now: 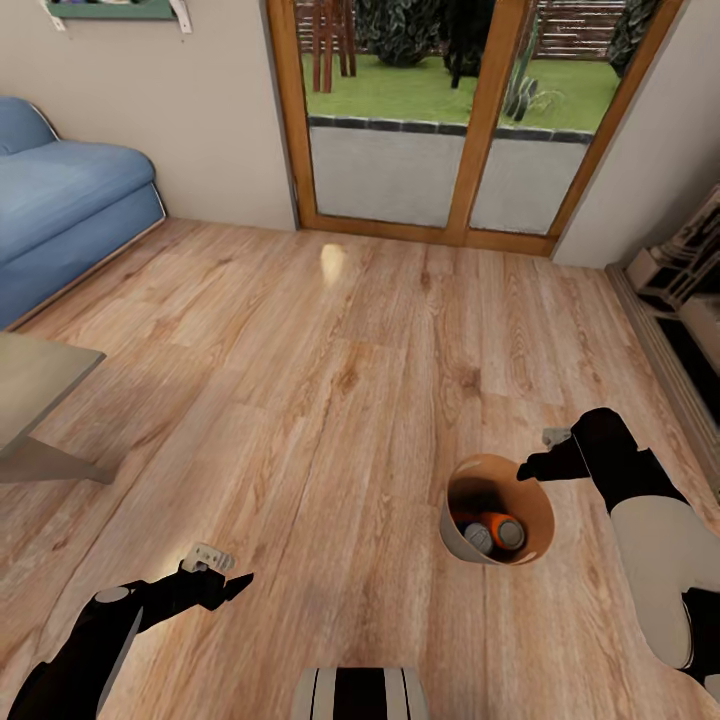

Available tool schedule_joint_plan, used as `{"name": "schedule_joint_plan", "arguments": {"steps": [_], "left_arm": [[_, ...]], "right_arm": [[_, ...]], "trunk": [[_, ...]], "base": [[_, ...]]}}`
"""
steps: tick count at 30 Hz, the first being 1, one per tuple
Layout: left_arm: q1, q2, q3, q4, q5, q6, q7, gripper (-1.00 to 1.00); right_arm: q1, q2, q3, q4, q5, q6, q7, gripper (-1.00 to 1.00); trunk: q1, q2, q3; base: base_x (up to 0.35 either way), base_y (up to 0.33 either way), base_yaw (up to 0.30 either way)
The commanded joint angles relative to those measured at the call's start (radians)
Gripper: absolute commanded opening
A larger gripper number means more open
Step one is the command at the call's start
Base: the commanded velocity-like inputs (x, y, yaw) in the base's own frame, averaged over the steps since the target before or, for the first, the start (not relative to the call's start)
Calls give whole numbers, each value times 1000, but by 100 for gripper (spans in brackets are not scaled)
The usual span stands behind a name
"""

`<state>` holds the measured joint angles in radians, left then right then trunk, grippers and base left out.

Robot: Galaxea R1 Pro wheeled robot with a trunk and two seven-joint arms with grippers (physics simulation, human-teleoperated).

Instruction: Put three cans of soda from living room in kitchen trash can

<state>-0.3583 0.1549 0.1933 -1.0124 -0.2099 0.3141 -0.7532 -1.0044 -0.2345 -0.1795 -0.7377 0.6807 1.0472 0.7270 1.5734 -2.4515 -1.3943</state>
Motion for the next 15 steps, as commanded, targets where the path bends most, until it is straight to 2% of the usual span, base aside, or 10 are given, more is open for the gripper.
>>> {"name": "schedule_joint_plan", "arguments": {"steps": [1, 15], "left_arm": [[0, 0, 0, 2, 0, 0, 0, 100], [0, 0, 0, 11, -2, 0, 0, 100]], "right_arm": [[2, 0, 0, 0, 0, 0, 0, 100], [36, -2, -2, 0, -4, 0, 0, 100]], "trunk": [[-4, 7, 3], [-58, 105, 47]], "base": [[0, 0, 0], [0, 0, 0]]}}
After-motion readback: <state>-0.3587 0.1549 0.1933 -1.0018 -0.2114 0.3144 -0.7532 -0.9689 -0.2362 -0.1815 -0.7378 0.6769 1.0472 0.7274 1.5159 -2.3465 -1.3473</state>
